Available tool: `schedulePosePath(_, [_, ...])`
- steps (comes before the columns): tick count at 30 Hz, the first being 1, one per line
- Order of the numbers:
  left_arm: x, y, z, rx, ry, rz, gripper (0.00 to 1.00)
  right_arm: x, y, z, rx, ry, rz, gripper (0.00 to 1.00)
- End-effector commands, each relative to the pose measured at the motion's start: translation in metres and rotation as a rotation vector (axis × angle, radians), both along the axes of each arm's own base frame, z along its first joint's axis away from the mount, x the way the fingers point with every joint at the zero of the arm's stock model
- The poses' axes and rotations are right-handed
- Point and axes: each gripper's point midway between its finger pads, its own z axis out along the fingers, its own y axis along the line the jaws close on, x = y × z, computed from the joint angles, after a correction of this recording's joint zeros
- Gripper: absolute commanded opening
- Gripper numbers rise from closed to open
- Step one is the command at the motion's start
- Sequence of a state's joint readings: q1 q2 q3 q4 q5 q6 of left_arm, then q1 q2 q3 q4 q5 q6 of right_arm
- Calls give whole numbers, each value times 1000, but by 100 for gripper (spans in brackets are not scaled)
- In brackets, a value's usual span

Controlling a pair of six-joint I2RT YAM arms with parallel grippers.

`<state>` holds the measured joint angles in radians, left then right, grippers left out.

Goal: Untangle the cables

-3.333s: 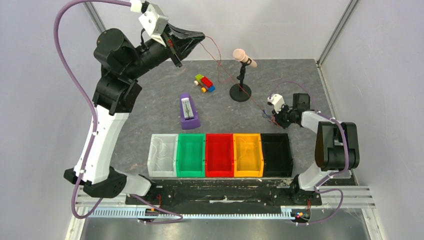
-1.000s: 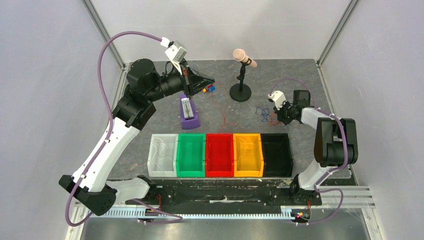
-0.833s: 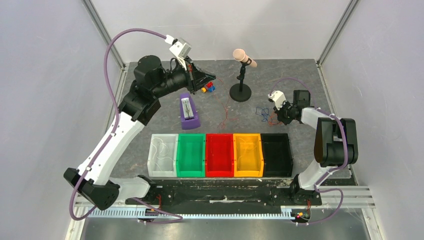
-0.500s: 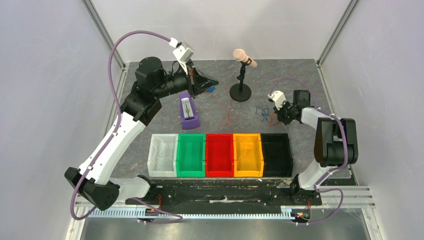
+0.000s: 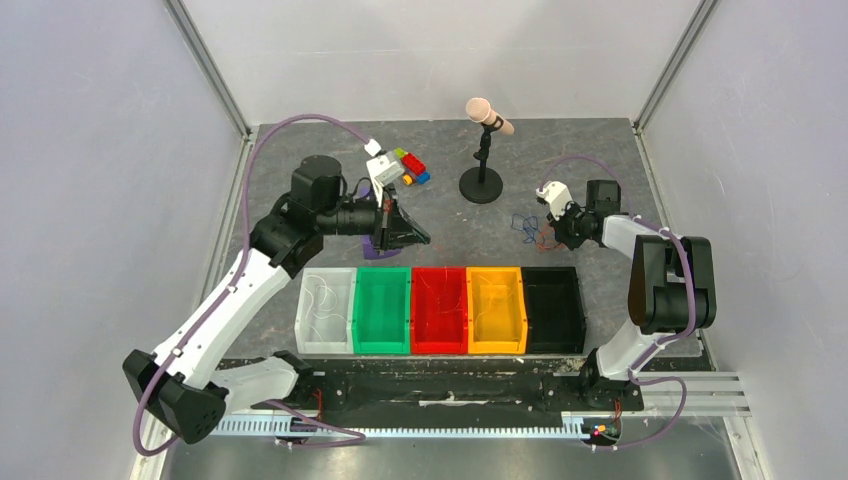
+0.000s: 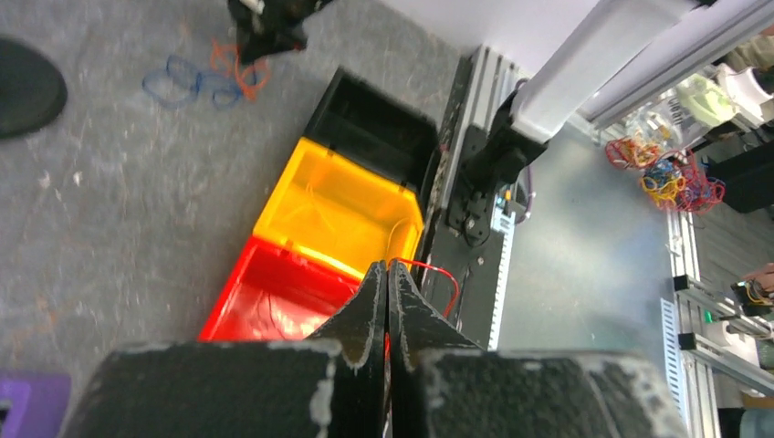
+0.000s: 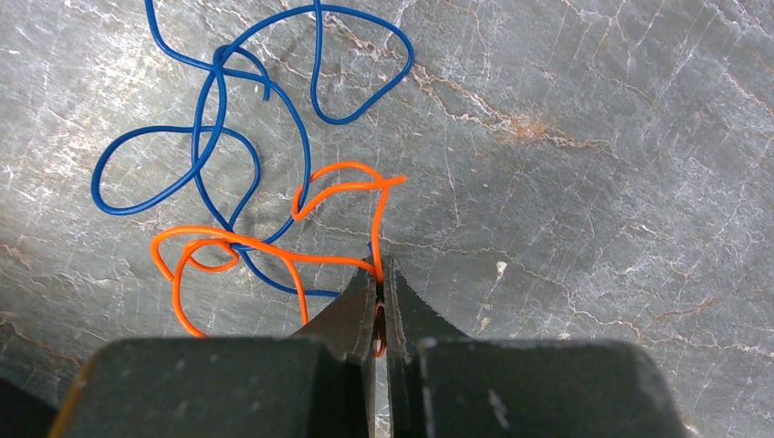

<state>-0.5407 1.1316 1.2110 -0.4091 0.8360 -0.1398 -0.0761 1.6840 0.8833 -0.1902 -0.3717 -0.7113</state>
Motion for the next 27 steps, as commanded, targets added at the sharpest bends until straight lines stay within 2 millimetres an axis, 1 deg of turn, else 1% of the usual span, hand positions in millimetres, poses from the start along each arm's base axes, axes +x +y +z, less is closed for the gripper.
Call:
schedulePosePath(1, [15,8,-39,116,-2,105,2,-12,-10,-12,-27,48,-29,0])
schedulePosePath(2, [24,10,-47,147,-15,156,2,-13,-11,-12,-30,48,-28,0])
schedulePosePath(5, [43,14,-69,205,-47,262,2,-13,-11,-13,-32,50,-26,0])
schedulePosePath(6, [45,13,-77,220,-51,269,2,-13,-11,-13,-32,51,-27,0])
schedulePosePath(8, [47,7,-86,225,-78,279,2,-14,-11,-14,-29,55,-29,0])
schedulePosePath(12, [45,-7,-103,261,-179,294,2,-14,-10,-15,-27,60,-31,0])
schedulePosePath(18, [52,-14,-135,405,-371,350,2,-16,-11,-16,-32,62,-31,0])
schedulePosePath(20, [51,-21,-140,443,-445,353,2,-17,-11,-17,-30,65,-30,0])
schedulePosePath(22, [45,-32,-144,468,-517,344,2,-17,-10,-18,-27,69,-32,0])
schedulePosePath(23, [43,-35,-150,488,-535,334,2,-18,-10,-18,-26,70,-32,0])
schedulePosePath(27, [33,-40,-190,625,-572,264,2,-19,-11,-19,-28,72,-34,0])
